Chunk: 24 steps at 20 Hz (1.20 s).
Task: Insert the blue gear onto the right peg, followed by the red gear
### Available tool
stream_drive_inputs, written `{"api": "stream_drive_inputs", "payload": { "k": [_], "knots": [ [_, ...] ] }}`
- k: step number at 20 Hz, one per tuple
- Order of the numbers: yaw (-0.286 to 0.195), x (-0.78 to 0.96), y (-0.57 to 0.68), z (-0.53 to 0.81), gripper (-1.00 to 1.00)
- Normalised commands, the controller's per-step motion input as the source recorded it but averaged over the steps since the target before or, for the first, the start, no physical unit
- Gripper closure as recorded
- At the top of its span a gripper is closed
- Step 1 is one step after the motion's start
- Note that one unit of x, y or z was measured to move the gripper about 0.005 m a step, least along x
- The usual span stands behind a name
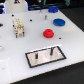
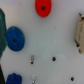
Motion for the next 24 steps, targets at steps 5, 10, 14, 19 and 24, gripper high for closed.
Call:
{"api": "stream_drive_inputs", "payload": {
  "k": [5,10,14,19,24],
  "knots": [
    [0.000,-0.65,0.63,-0.24,-1.00],
    [0.000,-0.60,0.62,-0.29,-1.00],
    [0.000,-0.49,0.56,-0.37,-1.00],
    [0.000,-0.47,0.42,-0.47,-1.00],
    [0.000,-0.43,0.14,-0.56,-1.00]
  ]
}}
